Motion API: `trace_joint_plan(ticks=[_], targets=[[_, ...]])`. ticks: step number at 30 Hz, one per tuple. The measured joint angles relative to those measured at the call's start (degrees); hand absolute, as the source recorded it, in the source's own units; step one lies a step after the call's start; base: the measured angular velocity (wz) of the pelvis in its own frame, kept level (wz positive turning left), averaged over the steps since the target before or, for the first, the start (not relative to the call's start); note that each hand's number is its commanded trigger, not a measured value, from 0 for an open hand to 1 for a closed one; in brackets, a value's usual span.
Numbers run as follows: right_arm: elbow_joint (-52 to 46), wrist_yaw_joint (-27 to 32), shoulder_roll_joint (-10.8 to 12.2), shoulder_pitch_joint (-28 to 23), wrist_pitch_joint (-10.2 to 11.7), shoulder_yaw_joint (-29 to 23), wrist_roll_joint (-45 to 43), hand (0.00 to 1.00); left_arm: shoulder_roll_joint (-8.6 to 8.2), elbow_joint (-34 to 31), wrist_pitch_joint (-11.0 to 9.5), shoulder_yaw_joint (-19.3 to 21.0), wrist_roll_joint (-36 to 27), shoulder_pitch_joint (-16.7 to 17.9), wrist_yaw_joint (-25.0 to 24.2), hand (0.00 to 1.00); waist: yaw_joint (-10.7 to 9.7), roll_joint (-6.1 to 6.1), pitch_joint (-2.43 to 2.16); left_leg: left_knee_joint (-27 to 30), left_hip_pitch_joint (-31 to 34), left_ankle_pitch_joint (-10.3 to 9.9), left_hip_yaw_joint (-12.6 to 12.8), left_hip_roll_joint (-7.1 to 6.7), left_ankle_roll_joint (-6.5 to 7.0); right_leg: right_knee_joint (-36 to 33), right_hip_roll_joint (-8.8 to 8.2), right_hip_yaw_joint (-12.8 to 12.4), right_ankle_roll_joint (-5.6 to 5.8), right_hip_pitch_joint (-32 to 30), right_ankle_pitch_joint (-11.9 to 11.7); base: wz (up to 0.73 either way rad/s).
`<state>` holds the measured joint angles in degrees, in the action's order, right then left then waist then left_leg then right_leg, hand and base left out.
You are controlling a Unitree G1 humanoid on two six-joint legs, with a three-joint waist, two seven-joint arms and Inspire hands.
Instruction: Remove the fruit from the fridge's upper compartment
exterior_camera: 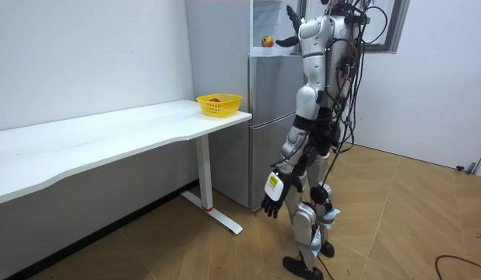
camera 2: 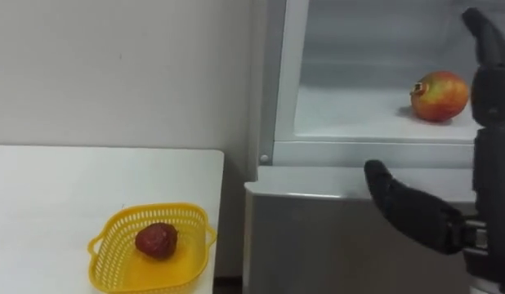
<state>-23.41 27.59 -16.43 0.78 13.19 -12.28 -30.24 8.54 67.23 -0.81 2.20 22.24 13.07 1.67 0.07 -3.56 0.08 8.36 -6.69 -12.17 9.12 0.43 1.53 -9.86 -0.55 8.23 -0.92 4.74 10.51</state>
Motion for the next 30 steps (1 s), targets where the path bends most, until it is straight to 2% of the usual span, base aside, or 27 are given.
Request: trace_joint_plan(ticks=[2,6,9,11,14,15,17,20,24,30], targets=[[0.8,1.0,-2.0,2.0,-0.3,-1.7,1.4,0.0,0.3,-0.8,0.0,1.3,0.0,0.4,-0.1,0.0,0.1,-0.67,0.02,0.1,0.0,0.0,0.0,-0.14,-0.01,0.1,0.04,0.1,0.0,0.1,0.0,0.0],[3.3,2.7,-3.8,5.5,-0.6,-2.6,1.2,0.0,0.92,-0.9,0.0,2.3,0.0,0.7,-0.2,0.0,0.4,-1.76,0.03,0.4,-0.2,0.0,0.0,0.12,-0.02,0.1,0.08,0.2,-0.02,0.4,0.0,0.0],[8.9,3.5,-5.6,7.2,-1.1,-2.6,1.6,0.0,1.36,-0.9,0.0,2.2,1.0,0.3,-0.9,0.0,0.7,-2.49,-0.03,0.4,-0.7,0.0,-0.1,0.17,-0.01,0.0,-0.07,0.6,-0.02,0.7,0.0,0.02],[9.8,3.5,-5.7,7.2,-1.5,-2.6,2.1,0.0,1.45,-0.9,0.0,2.2,1.0,0.3,-1.1,0.0,1.5,-2.55,0.03,0.2,-0.9,0.0,-0.4,0.15,-0.01,-0.1,-0.08,0.7,-0.01,0.9,0.0,0.0],[11.4,3.4,-6.6,8.2,-2.0,-2.6,4.0,0.0,1.59,-0.9,0.1,2.2,0.9,0.5,-1.2,0.0,1.6,-2.57,0.09,0.1,-0.7,0.0,-1.4,0.07,0.0,-0.4,-0.14,1.4,-0.01,1.2,0.0,0.11],[12.5,3.3,-7.3,9.0,-2.0,-2.6,4.8,0.0,1.61,-0.9,0.1,2.2,0.9,0.5,-1.2,0.0,1.6,-2.57,0.11,0.1,-0.7,0.0,-1.4,0.08,0.0,-0.5,-0.15,1.4,-0.01,1.2,0.0,0.08],[17.2,2.6,-10.2,12.5,-3.4,-2.6,8.0,0.0,1.77,-1.0,0.2,2.4,0.9,0.8,-1.4,0.0,1.8,-2.61,0.13,0.1,-0.7,0.0,-1.6,0.08,0.0,-0.7,-0.17,1.6,0.0,1.2,0.0,0.04],[20.8,2.6,-12.4,14.6,-4.5,-2.6,8.9,0.0,2.16,-1.6,0.7,3.3,0.9,1.2,-2.6,0.0,2.0,-2.87,0.17,0.3,-0.8,0.0,-1.8,0.12,-0.02,-0.7,-0.18,1.9,0.0,1.3,0.0,0.05],[23.4,2.2,-13.3,15.1,-4.8,-2.6,10.5,0.0,2.47,-2.5,1.3,4.0,1.0,1.5,-3.4,0.0,2.0,-3.24,0.23,0.5,-0.5,0.0,-2.2,0.08,-0.02,-0.8,-0.3,2.9,0.01,1.3,0.0,0.07],[28.5,1.0,-15.6,17.6,-8.0,-2.5,16.7,0.0,3.21,-3.4,2.4,4.9,1.0,1.3,-3.7,0.0,2.7,-3.91,0.12,0.9,0.2,0.0,-3.2,0.01,-0.01,-0.7,-0.34,3.7,0.03,1.1,0.0,0.06]])
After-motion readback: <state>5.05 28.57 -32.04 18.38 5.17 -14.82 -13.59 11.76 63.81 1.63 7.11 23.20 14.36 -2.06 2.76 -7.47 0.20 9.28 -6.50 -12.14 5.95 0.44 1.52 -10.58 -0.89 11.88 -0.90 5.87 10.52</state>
